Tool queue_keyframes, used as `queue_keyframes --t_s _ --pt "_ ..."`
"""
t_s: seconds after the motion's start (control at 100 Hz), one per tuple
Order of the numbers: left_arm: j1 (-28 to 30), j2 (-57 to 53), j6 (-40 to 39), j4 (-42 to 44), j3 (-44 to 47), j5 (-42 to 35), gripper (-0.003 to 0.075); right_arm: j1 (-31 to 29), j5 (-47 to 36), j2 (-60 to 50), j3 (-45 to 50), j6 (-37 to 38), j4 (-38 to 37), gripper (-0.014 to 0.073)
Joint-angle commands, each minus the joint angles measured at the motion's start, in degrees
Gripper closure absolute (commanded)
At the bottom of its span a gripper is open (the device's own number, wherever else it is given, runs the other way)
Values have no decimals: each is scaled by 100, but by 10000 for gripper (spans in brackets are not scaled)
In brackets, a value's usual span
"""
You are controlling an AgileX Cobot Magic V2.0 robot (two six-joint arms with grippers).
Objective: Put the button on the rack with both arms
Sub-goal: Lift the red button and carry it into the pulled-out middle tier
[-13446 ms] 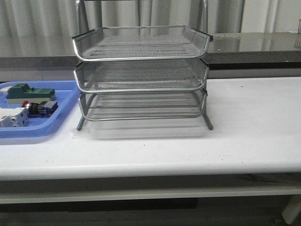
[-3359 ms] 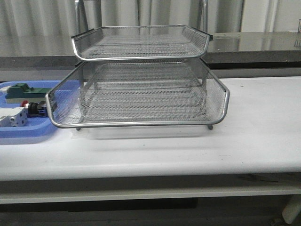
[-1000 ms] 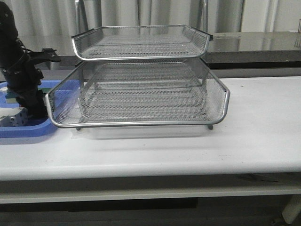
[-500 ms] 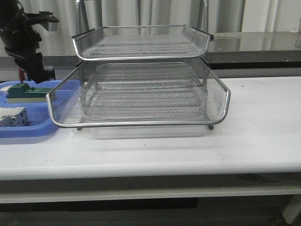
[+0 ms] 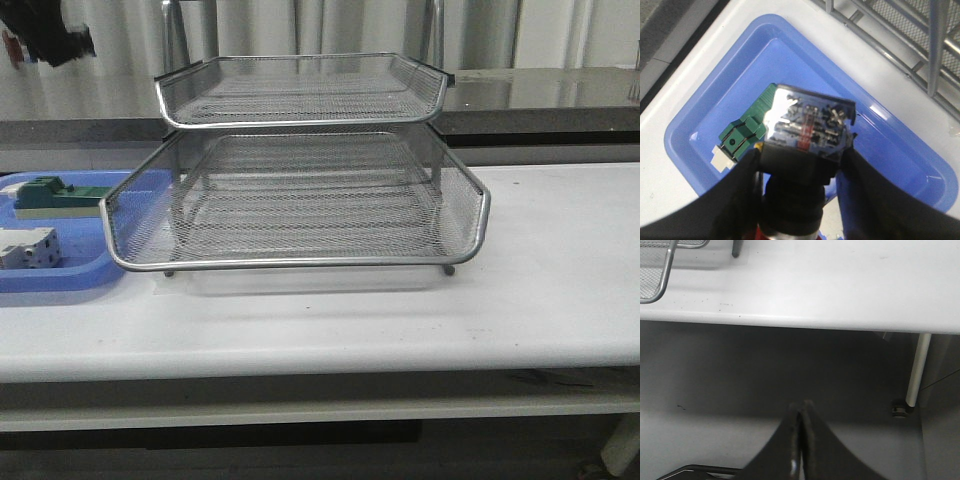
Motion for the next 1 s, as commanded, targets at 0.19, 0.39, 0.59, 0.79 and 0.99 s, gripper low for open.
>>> queue_keyframes --t_s 0.19,0.39,0.59,0.79,0.99 --pt "-17 -1677 -99 -442 1170 69 741 -2 -337 13 -151 -9 -54 660" --pt "-255 -2420 -72 -631 2152 69 741 -2 -337 13 -151 -9 -54 660" --pt "-1000 -2575 -46 -631 2680 69 741 -2 -337 13 -151 -9 -54 660" --pt "-2049 -2439 119 -631 2818 69 741 -2 -337 13 -151 -9 -54 660" --pt "-2833 -2008 256 -612 2818 -57 741 -2 -337 13 -151 -9 -54 660"
